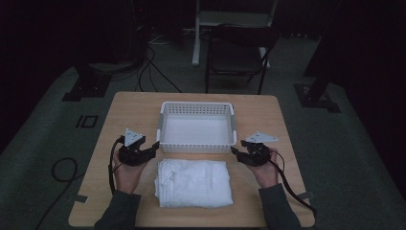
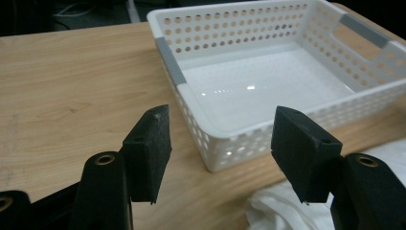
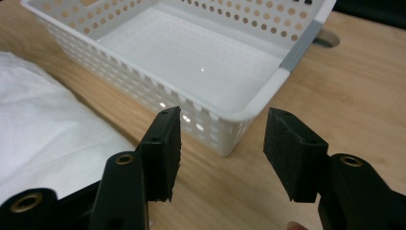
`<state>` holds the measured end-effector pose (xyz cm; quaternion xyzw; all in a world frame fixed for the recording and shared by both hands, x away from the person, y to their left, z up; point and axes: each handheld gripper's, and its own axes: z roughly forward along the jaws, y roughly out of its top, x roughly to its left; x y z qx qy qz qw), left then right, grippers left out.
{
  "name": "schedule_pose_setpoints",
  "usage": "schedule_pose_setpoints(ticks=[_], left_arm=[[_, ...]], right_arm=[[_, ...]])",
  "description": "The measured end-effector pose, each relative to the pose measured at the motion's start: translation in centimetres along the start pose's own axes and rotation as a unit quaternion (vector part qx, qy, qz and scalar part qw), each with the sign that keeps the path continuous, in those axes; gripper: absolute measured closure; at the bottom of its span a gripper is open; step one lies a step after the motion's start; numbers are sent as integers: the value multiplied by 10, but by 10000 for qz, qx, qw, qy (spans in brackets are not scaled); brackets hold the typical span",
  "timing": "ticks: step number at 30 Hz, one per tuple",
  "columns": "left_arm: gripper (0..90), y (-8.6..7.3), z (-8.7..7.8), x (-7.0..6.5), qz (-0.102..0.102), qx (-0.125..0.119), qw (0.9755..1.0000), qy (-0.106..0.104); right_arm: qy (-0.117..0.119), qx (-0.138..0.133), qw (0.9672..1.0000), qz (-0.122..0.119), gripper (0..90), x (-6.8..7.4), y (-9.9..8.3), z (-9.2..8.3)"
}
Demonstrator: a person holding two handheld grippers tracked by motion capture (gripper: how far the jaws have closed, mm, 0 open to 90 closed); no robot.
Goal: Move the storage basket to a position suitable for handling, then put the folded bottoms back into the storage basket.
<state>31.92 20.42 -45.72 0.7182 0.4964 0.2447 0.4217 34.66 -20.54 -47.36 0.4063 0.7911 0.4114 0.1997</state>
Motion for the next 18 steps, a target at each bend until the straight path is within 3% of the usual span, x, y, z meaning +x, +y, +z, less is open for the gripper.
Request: schedule_pose_setpoints(ticks=[6, 12, 14, 18], left_arm=[[379, -5, -13, -10, 23, -40, 9997, -248], [386, -15, -19, -22, 142, -113, 9993, -323], [386, -19, -19, -25, 94, -85, 9990, -423], [384, -28, -19, -36, 159, 66, 9983, -552]], right_arm=[[19, -83, 10000, 14, 418, 5, -5, -13], [10, -45, 10000, -39, 351, 15, -12, -19], [-49, -6, 10000, -32, 322, 19, -15, -19], [107, 61, 9999, -70, 304, 29, -21, -16]])
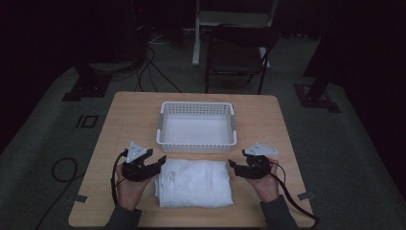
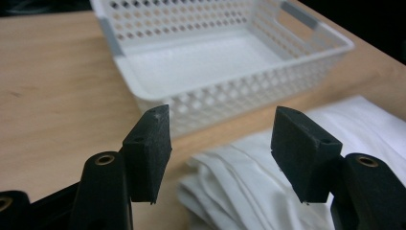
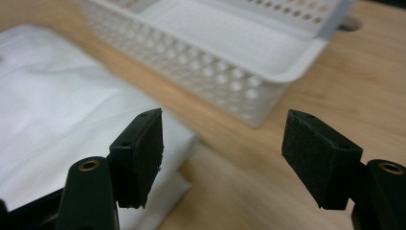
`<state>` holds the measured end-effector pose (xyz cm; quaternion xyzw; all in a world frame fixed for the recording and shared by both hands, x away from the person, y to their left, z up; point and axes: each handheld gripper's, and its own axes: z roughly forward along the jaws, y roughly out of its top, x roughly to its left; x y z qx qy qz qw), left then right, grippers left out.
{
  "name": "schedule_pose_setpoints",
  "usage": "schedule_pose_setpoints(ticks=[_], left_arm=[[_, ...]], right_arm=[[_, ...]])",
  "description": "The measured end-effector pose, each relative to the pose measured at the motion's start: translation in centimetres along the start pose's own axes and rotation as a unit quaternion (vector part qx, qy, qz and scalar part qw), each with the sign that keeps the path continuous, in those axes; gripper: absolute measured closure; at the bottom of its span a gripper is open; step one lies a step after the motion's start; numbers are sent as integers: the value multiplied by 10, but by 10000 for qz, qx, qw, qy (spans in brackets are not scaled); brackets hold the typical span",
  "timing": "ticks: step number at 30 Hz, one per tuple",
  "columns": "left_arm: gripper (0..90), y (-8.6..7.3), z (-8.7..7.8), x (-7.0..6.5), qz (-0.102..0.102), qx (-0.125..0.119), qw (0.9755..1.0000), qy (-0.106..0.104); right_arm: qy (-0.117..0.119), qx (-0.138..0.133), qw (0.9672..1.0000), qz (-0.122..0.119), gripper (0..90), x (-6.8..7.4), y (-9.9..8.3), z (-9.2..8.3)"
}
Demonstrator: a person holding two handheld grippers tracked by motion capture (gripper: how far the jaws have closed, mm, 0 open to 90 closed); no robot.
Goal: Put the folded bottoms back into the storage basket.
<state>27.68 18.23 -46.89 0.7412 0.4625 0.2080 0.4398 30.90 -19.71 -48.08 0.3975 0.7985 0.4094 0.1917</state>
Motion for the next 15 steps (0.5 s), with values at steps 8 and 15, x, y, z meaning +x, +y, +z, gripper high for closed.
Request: schedule_pose_setpoints(ticks=[8, 15], left_arm=[[383, -16, -3, -18, 294, 350, 9989, -44], [383, -32, -9, -30, 463, 610, 9970, -116]], right_arm=[[275, 116, 9995, -35, 309, 19, -15, 4], [463, 269, 9986, -1, 310, 30, -32, 6]])
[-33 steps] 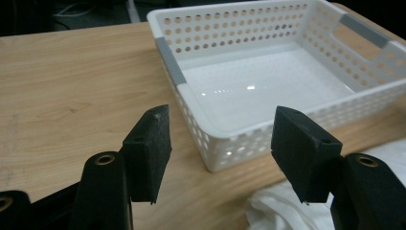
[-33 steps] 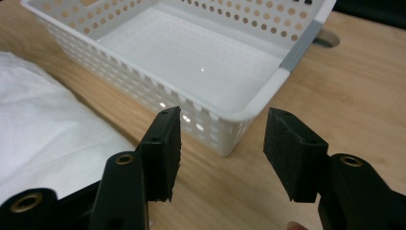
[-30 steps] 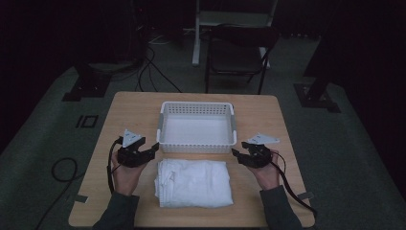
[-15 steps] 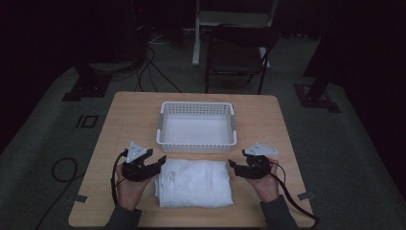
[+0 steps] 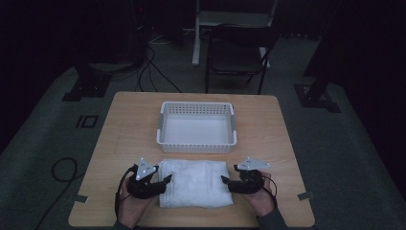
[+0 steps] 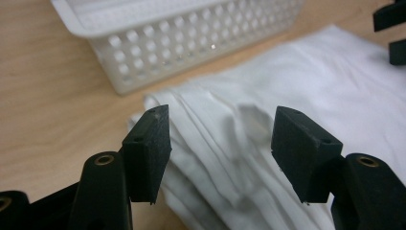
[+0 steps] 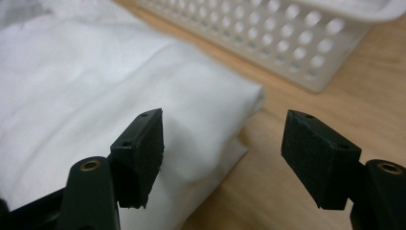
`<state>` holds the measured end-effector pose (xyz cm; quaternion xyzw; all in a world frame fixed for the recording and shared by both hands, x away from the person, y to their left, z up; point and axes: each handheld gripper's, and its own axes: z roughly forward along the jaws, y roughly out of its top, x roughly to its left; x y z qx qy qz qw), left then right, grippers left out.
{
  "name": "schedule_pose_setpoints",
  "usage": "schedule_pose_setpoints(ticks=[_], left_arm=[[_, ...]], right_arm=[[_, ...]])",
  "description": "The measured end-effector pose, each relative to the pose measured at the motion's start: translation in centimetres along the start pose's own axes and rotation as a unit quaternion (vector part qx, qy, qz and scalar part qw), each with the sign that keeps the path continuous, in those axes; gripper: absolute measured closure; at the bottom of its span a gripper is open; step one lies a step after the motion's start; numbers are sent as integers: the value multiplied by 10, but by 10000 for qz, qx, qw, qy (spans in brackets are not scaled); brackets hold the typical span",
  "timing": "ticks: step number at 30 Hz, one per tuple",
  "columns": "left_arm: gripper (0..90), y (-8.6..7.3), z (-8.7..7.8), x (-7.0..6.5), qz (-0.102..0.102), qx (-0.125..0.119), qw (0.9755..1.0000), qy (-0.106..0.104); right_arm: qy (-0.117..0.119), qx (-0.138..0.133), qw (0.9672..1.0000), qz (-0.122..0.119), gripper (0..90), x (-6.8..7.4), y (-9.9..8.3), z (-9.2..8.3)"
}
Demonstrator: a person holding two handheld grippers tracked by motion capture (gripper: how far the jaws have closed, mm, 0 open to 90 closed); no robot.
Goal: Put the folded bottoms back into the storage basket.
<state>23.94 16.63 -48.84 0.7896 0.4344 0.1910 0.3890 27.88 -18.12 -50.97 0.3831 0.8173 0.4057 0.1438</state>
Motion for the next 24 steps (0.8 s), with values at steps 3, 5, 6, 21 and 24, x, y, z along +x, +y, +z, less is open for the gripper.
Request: schedule_pose_setpoints(ticks=[3, 5, 6, 21, 24], left_arm=[[384, -10, 6, -4, 91, 223, 9997, 45], [385, -14, 9, -5, 104, 311, 9994, 62], [385, -18, 14, -5, 97, 385, 9992, 94], [406, -10, 36, 7, 84, 376, 9993, -15], [408, -7, 40, 6, 57, 357, 9993, -5]], right_arm=[[10, 93, 9999, -125, 309, 6, -3, 4], [4, 119, 9998, -171, 310, 8, -3, 5], [-21, 140, 9996, -227, 310, 10, -3, 6], [-405, 404, 9977, -371, 336, 6, -5, 24], [-488, 398, 9973, -384, 339, 3, -4, 25]])
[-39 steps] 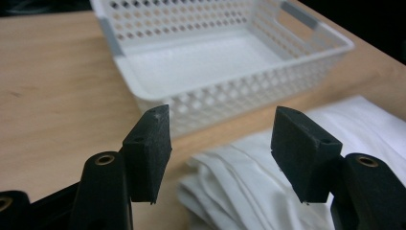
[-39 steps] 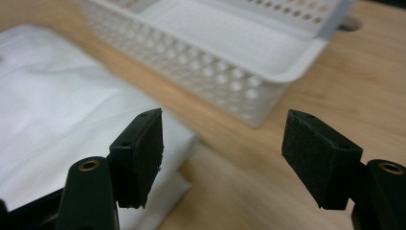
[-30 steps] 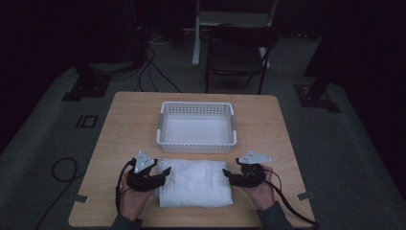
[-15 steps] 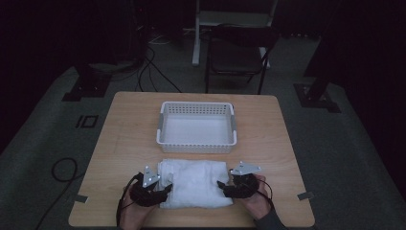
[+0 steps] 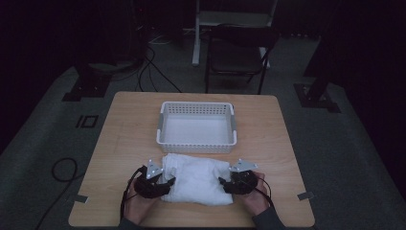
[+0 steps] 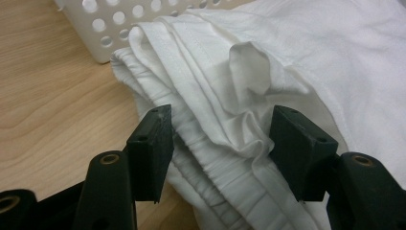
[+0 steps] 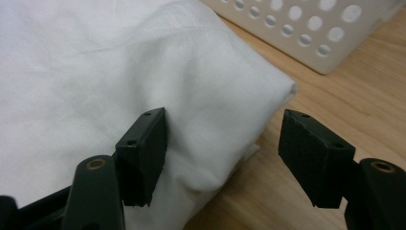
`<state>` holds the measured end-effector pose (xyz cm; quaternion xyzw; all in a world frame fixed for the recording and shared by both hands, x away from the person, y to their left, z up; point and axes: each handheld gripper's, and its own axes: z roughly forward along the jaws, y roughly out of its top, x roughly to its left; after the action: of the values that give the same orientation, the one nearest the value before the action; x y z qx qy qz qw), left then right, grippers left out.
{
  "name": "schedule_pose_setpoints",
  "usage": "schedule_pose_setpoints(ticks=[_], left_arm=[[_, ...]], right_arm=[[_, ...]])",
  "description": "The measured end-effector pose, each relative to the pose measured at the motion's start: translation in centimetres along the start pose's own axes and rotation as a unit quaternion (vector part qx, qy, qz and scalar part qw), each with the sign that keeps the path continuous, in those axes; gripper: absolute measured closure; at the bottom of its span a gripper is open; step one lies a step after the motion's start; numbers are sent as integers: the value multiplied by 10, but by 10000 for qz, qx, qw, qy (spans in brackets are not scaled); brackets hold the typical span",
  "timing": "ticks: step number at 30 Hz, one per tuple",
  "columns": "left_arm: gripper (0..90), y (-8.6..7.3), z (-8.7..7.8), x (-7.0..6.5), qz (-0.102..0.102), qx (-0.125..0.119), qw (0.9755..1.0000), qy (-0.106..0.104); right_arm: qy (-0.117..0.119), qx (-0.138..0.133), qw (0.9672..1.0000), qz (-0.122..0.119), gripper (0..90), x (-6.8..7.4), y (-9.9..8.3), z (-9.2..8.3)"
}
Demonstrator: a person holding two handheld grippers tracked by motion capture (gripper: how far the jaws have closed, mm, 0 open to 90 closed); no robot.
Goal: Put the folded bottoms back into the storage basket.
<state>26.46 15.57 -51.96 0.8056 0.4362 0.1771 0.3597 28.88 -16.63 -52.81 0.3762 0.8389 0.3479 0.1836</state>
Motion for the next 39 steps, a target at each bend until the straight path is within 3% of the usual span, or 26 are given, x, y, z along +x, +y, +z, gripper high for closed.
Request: schedule_pose_setpoints(ticks=[12, 24, 27, 30, 34, 36, 39], left_arm=[[407, 17, 18, 3, -66, -7, 10000, 42], [407, 28, 29, 13, -103, -53, 9999, 104], [402, 31, 26, 15, -135, -120, 9998, 12], [353, 38, 17, 18, -167, -328, 9993, -62], [249, 49, 8, 17, -364, -628, 9972, -181], [185, 54, 6, 15, -493, -727, 9956, -337], [143, 58, 6, 9, -473, -796, 9951, -334]], right_arm=[[-259, -20, 9994, 225, 344, -24, 12, 15], [-406, -31, 9986, 351, 353, -30, 21, 25], [-431, -23, 9984, 356, 352, -31, 23, 26], [-433, -24, 9984, 366, 351, -31, 22, 25], [-437, -25, 9983, 375, 351, -31, 22, 24], [-450, -28, 9983, 377, 351, -30, 22, 24], [-452, -31, 9983, 379, 351, -30, 22, 23]])
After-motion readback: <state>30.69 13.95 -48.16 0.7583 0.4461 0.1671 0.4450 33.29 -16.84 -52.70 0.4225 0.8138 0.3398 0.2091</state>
